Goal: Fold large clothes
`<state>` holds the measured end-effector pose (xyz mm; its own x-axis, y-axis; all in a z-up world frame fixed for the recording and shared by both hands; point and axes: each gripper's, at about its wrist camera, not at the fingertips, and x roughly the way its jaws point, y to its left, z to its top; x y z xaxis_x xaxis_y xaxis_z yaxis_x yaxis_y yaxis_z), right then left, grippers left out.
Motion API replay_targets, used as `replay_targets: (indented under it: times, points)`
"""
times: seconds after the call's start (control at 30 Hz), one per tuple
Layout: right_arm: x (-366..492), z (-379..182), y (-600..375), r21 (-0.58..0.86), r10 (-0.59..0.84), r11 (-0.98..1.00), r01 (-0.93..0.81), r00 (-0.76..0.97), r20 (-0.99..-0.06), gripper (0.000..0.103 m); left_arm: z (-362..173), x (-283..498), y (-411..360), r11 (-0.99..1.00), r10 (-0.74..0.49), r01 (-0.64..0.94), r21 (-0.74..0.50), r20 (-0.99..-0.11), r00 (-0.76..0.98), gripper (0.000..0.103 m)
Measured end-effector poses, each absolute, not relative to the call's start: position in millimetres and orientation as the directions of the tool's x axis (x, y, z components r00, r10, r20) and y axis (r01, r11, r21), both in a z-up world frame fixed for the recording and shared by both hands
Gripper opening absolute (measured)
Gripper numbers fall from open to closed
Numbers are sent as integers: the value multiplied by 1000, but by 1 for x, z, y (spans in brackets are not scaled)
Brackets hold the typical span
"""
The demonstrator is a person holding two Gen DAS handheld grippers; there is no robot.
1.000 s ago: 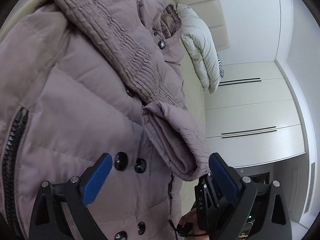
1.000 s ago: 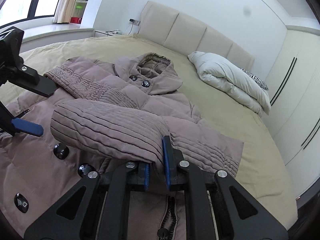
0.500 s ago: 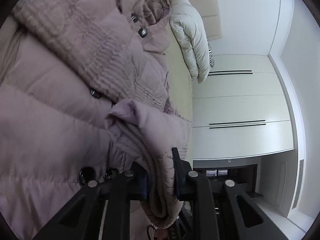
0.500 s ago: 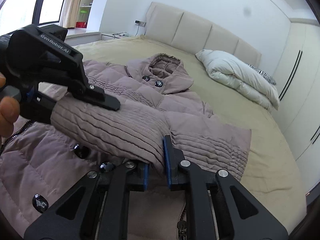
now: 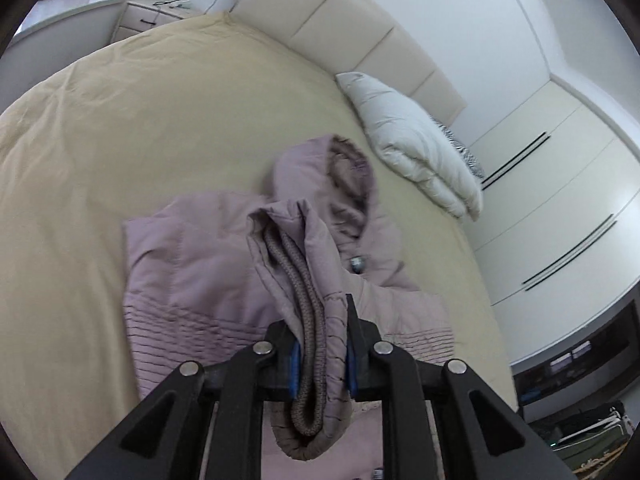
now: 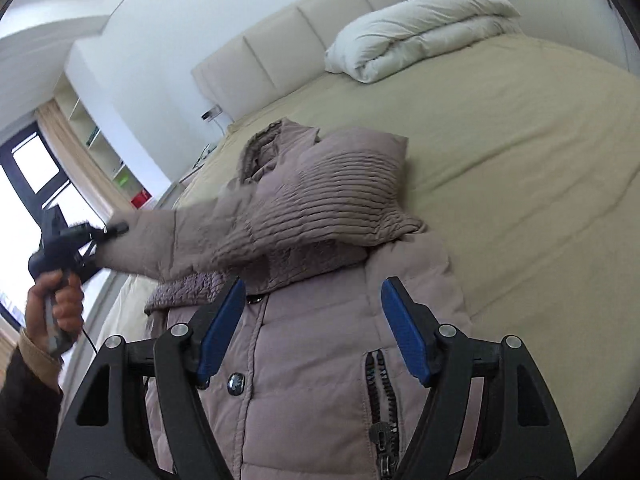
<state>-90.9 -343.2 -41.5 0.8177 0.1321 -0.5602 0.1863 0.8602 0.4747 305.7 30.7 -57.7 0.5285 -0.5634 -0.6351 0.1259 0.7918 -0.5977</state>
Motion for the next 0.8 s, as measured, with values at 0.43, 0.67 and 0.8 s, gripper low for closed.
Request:
replay_targets:
  times: [0.43,0.67,0.8]
  points:
    - [59,-41,-395,637,247,752,169,823,-511,49,-131,315,55,852,-464,33,-523,-722,513,26]
    - [126,-121,-377,377,130,892,248,657,-742,25,-134,321,59,847,-474,42,-531,-715,514,37]
    - [124,-105,-372,345,114,905,248,641,-759,26,-121,306,75,862,-426,-6,-506,-732,531,42]
